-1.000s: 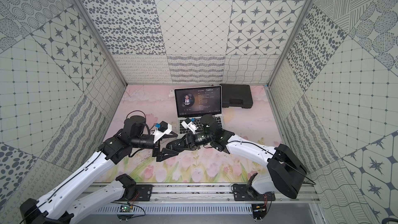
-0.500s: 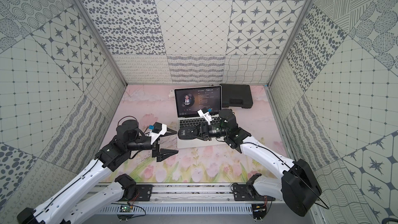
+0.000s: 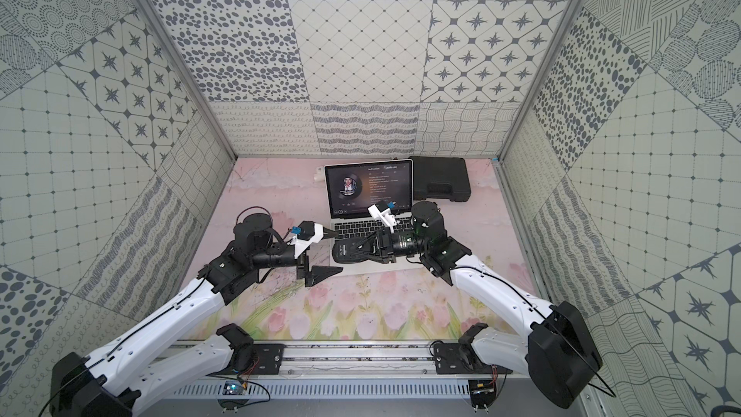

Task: Remove the wireless mouse receiver from the laptop
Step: Close the lid on the mouse.

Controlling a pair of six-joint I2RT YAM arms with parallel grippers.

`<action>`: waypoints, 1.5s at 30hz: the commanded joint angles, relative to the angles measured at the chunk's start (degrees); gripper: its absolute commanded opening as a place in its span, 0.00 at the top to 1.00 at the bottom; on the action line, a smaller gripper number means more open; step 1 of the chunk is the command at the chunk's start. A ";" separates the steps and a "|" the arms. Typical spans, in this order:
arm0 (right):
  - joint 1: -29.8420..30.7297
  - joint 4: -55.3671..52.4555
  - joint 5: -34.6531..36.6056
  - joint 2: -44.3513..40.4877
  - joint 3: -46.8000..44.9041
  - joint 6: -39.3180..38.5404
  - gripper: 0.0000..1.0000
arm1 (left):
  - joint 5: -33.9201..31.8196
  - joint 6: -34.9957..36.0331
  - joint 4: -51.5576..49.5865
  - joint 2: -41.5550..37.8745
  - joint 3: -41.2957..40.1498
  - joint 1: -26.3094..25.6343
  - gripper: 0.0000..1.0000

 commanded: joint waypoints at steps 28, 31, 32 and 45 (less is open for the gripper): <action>2.51 8.03 0.62 1.11 0.49 3.47 0.90 | 8.30 -5.39 24.14 3.85 -3.41 -2.80 0.25; 2.59 8.76 0.62 1.27 0.49 4.11 0.90 | 8.63 -5.49 24.37 4.21 -3.38 -2.80 0.32; 2.68 8.77 0.62 1.29 0.47 4.20 0.90 | 8.91 -5.66 24.82 4.42 -3.50 -2.74 0.34; 2.15 5.25 1.05 0.73 1.60 2.70 0.26 | 12.01 -0.70 15.37 5.37 -0.52 -2.91 0.95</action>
